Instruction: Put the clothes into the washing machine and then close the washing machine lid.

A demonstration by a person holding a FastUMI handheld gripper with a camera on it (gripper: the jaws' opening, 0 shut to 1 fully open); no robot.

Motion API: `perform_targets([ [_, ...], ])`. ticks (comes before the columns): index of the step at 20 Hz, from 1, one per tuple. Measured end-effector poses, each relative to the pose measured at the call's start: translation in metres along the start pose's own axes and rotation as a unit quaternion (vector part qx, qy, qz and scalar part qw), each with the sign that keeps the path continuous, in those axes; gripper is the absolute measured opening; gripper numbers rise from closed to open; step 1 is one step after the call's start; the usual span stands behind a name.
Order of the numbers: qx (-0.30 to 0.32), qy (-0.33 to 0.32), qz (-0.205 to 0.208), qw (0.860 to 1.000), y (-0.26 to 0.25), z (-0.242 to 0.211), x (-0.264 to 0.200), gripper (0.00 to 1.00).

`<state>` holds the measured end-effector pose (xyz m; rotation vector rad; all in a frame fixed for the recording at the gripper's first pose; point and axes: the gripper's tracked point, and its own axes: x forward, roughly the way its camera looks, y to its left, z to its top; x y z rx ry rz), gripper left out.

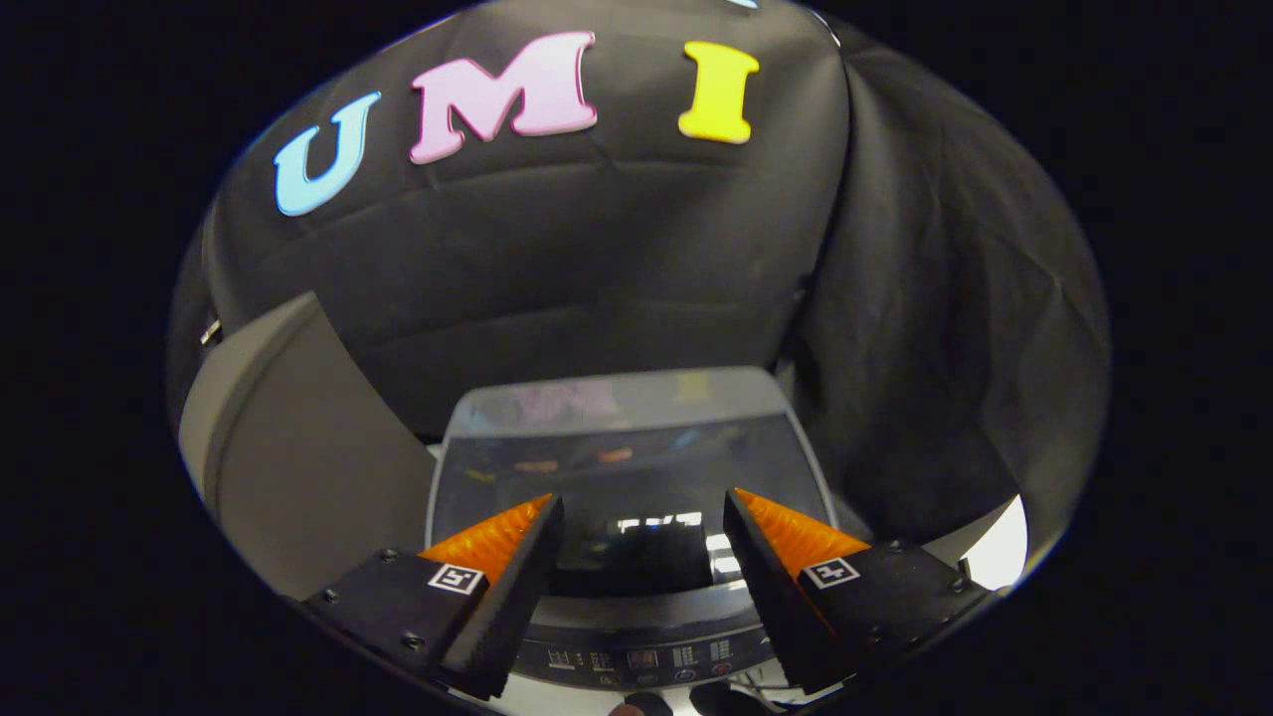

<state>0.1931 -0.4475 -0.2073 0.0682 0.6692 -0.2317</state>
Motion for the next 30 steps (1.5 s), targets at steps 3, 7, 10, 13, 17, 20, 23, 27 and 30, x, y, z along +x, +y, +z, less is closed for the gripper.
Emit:
perform_targets([
  [3,0.004,-0.08,0.015,0.997,0.008,0.06,-0.035,1.0],
  [7,-0.001,-0.199,0.04,0.979,0.02,0.135,-0.096,0.99],
  [10,0.004,-0.251,0.061,0.966,0.032,0.17,-0.132,0.99],
  [13,0.002,-0.285,0.071,0.956,0.033,0.19,-0.168,0.99],
  [17,0.019,-0.326,0.082,0.941,0.029,0.203,-0.198,0.99],
  [20,0.013,-0.352,0.08,0.932,0.032,0.217,-0.22,0.99],
  [23,0.003,-0.36,0.074,0.93,0.031,0.222,-0.234,0.99],
  [27,-0.006,-0.359,0.077,0.93,0.043,0.22,-0.237,0.99],
  [30,-0.006,-0.358,0.08,0.93,0.05,0.219,-0.238,0.99],
])
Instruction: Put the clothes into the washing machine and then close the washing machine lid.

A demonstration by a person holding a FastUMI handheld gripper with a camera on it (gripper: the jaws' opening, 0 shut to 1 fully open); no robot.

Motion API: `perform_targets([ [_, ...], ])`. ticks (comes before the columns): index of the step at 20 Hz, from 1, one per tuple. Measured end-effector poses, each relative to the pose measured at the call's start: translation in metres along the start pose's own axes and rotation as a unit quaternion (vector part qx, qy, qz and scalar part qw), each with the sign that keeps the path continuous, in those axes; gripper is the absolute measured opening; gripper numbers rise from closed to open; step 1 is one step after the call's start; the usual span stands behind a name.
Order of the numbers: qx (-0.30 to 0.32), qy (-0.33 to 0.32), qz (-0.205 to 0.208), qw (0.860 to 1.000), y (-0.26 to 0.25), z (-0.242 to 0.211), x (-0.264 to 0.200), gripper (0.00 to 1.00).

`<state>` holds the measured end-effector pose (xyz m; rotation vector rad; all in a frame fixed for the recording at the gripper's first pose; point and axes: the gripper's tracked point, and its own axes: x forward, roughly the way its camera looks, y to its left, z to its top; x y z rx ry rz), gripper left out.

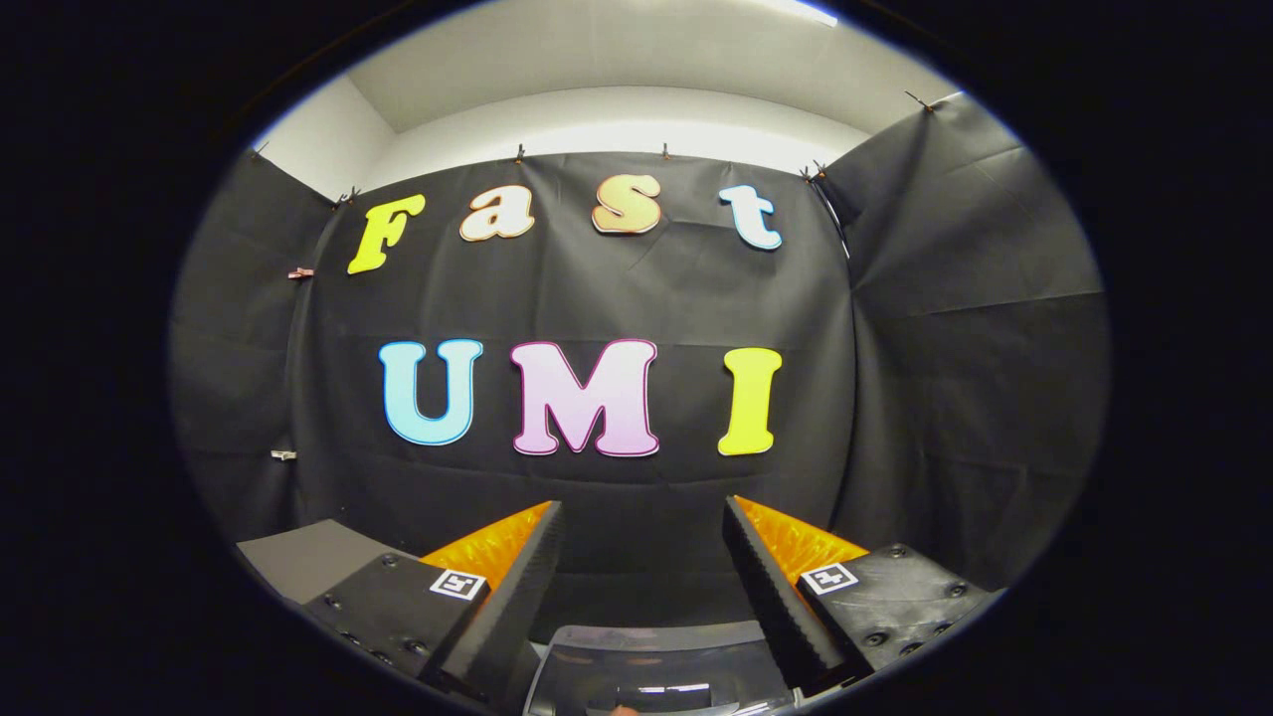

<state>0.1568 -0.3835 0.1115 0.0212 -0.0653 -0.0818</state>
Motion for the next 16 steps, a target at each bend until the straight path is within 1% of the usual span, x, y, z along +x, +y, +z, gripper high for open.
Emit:
perform_targets([
  [16,-0.002,0.003,-0.013,1.0,-0.0012,-0.0027,0.0035,0.99],
])
